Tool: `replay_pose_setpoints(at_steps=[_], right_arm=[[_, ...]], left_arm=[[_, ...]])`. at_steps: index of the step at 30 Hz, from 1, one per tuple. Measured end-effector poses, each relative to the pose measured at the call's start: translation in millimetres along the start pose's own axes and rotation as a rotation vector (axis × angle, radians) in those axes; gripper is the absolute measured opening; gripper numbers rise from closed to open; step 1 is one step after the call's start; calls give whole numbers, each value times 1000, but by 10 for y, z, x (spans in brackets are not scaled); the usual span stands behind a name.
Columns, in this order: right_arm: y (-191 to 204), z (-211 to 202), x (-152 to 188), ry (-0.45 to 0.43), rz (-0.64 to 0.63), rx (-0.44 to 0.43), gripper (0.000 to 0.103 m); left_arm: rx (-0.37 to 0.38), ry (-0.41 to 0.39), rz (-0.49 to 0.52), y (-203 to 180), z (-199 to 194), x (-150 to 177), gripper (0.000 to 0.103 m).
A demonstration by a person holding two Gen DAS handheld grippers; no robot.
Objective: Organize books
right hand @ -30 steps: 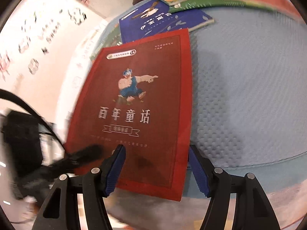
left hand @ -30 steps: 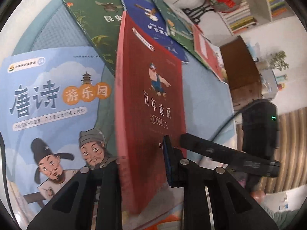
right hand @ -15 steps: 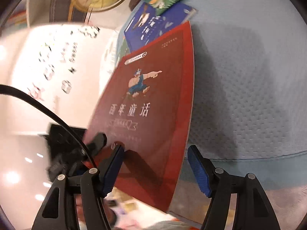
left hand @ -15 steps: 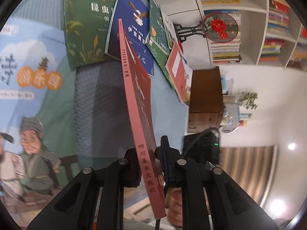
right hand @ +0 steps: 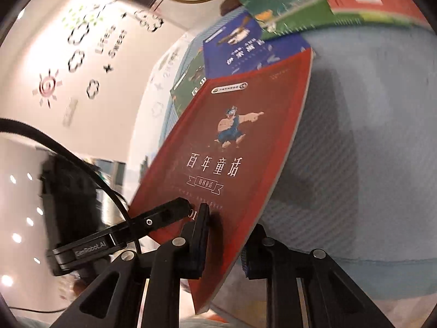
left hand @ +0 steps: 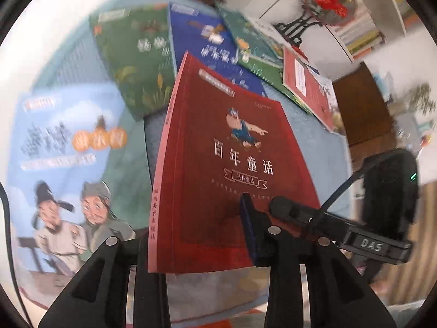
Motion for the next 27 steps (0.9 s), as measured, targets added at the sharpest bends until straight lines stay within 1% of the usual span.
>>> replay_pose_setpoints(at_steps=[1, 2, 4, 7, 12, 15, 19, 21, 22, 24, 27], right_arm=[[30, -44, 6, -3, -28, 13, 19], [62, -88, -4, -8, -56, 27, 20], [180, -116, -67, -19, -117, 63, 22], [334, -215, -125, -28, -182, 98, 22], [532, -337, -305, -56, -256, 117, 23], [711, -255, -587, -71, -302, 132, 23], [936, 44, -1090, -73, -361, 131, 24], [1011, 258, -1387, -72, -389, 143, 24], [1042, 395, -1568, -72, -402, 151, 24], [1044, 553, -1789, -69, -407, 156, 26], [997, 869, -2149, -50, -400, 163, 28]], left_arm=[[-28, -40, 53, -73, -66, 24, 30], [-38, -63, 83, -113, -107, 38, 29], [-39, -95, 129, -171, -199, 52, 29], [-7, -108, 136, -177, -338, 24, 28], [54, -144, 131, -197, -596, -221, 27], [69, -182, 124, -112, -748, -510, 27], [66, -243, 107, 133, -899, -1065, 26], [59, -257, 100, 250, -915, -1311, 27], [57, -267, 96, 335, -919, -1496, 27], [57, -271, 82, 469, -876, -1798, 27], [43, -276, 76, 621, -770, -2150, 27]])
Point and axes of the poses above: each gripper's, at about its wrist camera, not at the fingertips, and z roughly the way its jaws point, y to its left, x to its underside, the point moved 6 cm from there along z, roughly the way its jaws point, and after that the axes turned 13 degrees about -z, right-handed, at the moved point
